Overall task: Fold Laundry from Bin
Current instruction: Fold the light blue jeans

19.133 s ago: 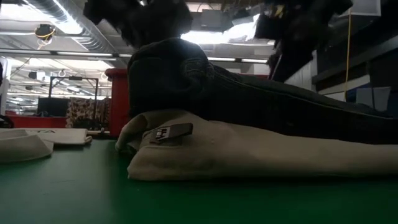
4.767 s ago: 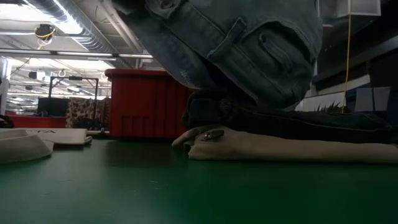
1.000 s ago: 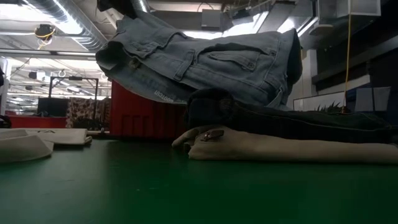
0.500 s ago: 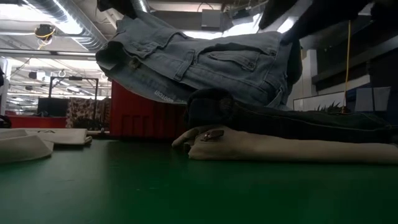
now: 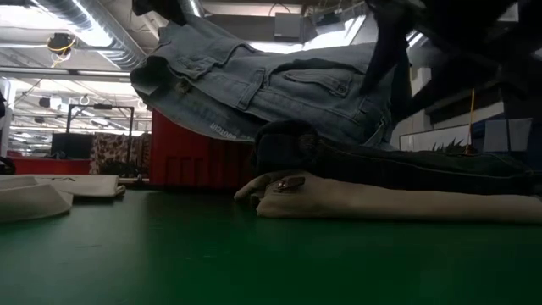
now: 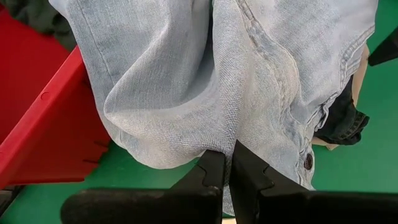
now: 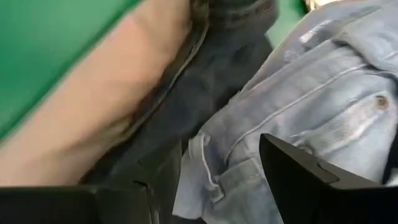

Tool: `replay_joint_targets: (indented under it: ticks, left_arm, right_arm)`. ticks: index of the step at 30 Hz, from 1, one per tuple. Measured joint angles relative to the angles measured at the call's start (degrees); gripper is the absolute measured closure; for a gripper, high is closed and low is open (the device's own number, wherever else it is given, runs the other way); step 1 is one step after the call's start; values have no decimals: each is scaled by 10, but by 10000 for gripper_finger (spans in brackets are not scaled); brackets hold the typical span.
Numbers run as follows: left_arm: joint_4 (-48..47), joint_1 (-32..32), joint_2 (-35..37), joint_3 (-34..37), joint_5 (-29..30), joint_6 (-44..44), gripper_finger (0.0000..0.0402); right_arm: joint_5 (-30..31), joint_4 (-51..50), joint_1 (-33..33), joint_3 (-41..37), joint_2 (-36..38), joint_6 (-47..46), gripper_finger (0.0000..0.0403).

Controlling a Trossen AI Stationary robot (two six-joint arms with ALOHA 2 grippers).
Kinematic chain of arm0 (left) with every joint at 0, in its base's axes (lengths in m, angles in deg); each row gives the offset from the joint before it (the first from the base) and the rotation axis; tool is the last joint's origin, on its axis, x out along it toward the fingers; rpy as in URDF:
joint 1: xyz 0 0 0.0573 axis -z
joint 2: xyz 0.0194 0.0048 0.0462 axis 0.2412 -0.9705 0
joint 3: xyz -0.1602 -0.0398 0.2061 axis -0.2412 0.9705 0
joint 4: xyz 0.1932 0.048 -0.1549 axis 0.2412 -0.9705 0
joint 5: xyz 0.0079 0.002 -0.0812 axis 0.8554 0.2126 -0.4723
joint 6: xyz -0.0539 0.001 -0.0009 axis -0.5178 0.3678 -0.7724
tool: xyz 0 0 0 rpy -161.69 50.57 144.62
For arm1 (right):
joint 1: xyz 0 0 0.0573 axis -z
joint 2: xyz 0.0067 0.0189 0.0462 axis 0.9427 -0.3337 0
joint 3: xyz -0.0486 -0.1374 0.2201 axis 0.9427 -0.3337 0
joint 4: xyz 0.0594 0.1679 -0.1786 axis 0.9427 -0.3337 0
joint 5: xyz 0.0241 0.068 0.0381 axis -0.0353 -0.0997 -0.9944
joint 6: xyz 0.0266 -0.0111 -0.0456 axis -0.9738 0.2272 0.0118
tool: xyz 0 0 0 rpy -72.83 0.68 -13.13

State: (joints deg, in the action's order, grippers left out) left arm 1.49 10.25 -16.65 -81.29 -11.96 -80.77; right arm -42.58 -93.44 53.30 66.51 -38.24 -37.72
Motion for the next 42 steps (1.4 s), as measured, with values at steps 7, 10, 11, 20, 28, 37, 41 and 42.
replay_joint_targets:
  ticks: [7, 10, 11, 20, 28, 37, 41, 42]
  left_arm:
    - [0, 0, 0, 0, 0, 0, 395]
    - [0, 0, 0, 0, 0, 0, 395]
    - [0, 0, 0, 0, 0, 0, 395]
    - [0, 0, 0, 0, 0, 0, 395]
    - [0, 0, 0, 0, 0, 0, 395]
    - [0, 0, 0, 0, 0, 2, 395]
    - [0, 0, 1, 0, 11, 22, 395]
    - [0, 0, 1, 0, 14, 28, 395]
  right_arm:
    - [84, 25, 17, -39, 0, 41, 187]
    - [78, 26, 29, -49, 0, 60, 187]
    - [79, 28, 33, -52, 0, 65, 187]
    - [94, 47, 70, -69, 0, 88, 195]
    - [86, 63, 75, -69, 0, 82, 329]
    - [17, 65, 75, 9, 0, 6, 363]
    - [-39, 63, 75, 92, 0, -6, 382]
    - [-54, 63, 75, 114, 0, -7, 388]
